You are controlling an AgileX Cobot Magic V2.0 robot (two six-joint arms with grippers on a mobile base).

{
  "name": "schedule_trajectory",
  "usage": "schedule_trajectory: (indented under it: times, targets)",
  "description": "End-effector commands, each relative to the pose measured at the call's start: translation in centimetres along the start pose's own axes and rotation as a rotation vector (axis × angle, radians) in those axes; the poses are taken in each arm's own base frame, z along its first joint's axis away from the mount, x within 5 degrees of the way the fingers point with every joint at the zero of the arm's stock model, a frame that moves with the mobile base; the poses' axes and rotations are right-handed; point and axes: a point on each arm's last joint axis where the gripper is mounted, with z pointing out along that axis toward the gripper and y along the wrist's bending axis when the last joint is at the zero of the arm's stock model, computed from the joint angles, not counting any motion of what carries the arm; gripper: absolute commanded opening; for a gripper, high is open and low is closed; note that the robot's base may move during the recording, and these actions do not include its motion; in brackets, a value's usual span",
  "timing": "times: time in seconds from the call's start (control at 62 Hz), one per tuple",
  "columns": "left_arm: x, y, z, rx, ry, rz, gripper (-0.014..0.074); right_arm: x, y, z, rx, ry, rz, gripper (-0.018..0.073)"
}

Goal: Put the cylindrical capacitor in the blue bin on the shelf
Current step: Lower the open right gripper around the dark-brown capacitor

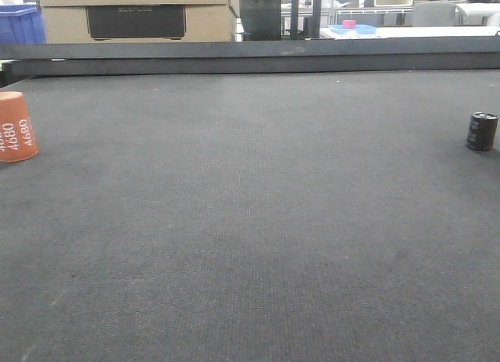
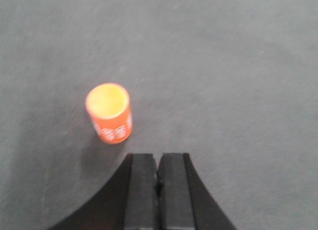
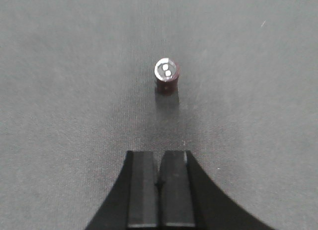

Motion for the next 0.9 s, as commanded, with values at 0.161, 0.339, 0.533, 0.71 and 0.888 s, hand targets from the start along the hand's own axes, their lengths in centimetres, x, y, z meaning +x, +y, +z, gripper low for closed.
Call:
schedule_trajectory:
  times: [0.161, 0.339, 0.533, 0.71, 0.888]
  targets:
    - [-3.1, 1.7, 2.3, -0.027, 0.114, -0.068, -0.0111, -4.7, -0.1, 6.2, 0.017, 0.198, -0.013, -0.0168]
    - [-3.6, 1.8, 3.2, -0.028, 0.117, -0.069, -0.0111, -6.7, -0.2, 10.4, 0.028, 0.306, -0.020, -0.0168]
    - [-3.5, 1.8, 3.2, -0.028, 0.138, -0.069, -0.0111, -8.0, -0.5, 14.0, 0.058, 0.394, -0.039, -0.0048]
    - [-3.1, 1.8, 3.3, -0.027, 0.172, -0.070, -0.0111, -8.0, -0.6, 16.1, 0.061, 0.438, -0.039, 0.0347]
    - [-3.0, 1.8, 3.2, -0.025, 0.189, -0.072, -0.0111, -7.0, -0.7, 18.2, 0.056, 0.488, -0.032, 0.0431]
